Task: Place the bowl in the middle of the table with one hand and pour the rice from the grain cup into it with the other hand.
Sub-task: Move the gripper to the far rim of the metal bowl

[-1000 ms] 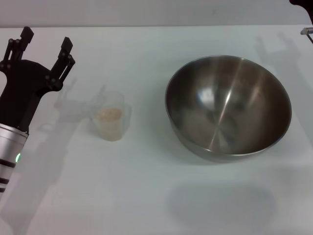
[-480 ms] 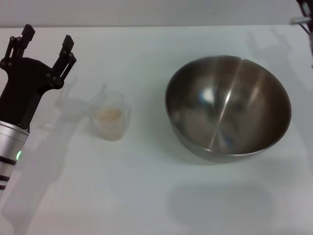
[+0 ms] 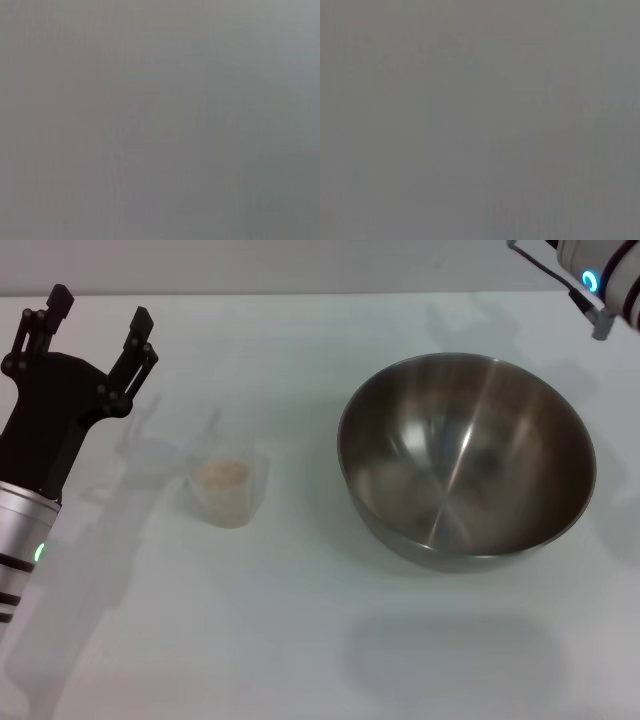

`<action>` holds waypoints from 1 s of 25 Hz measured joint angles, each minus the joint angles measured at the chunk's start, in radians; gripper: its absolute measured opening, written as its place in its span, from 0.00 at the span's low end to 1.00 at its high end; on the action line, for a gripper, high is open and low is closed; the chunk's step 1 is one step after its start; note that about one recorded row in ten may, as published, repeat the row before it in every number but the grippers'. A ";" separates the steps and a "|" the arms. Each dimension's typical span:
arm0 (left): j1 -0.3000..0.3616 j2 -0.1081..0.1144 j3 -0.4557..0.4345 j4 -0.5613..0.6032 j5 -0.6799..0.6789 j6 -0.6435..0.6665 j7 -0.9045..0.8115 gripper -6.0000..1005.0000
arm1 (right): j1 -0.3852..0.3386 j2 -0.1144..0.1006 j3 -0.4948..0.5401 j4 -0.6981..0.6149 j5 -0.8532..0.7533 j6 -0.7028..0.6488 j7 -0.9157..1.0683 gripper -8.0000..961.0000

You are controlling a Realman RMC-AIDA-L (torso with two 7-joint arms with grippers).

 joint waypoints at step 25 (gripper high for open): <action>0.004 0.001 -0.043 0.008 0.000 0.012 0.000 0.81 | 0.376 -0.065 0.632 -0.069 0.127 1.517 -0.557 0.68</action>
